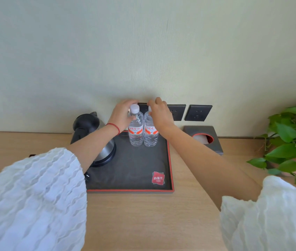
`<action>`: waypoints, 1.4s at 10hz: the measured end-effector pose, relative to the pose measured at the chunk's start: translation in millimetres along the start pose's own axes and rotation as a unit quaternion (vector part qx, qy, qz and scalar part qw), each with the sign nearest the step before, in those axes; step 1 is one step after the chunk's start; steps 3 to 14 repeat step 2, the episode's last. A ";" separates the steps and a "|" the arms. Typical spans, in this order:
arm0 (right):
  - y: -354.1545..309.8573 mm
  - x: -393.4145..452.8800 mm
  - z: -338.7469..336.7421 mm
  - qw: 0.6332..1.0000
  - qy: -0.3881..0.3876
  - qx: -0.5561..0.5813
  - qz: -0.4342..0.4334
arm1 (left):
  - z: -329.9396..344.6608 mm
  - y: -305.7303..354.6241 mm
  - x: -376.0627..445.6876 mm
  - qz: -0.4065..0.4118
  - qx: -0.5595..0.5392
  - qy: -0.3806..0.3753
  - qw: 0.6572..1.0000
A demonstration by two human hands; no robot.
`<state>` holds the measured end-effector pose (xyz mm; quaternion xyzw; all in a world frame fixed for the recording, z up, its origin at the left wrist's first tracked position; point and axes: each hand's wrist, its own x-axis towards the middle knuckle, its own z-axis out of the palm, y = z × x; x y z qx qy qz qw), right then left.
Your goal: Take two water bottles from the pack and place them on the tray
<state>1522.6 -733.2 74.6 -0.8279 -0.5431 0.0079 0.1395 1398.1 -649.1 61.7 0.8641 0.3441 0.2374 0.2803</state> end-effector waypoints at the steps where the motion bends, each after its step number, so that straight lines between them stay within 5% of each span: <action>1: 0.2 -12.7 -9.0 0.999 0.022 0.045 -0.001 | -5.0 5.0 -11.4 -0.091 -0.051 0.031 0.994; 2: 5.2 -28.1 -18.3 0.978 0.097 0.179 0.050 | -15.6 8.2 -25.5 -0.167 -0.091 0.057 0.980; 14: 5.2 -28.1 -18.3 0.978 0.097 0.179 0.050 | -15.6 8.2 -25.5 -0.167 -0.091 0.057 0.980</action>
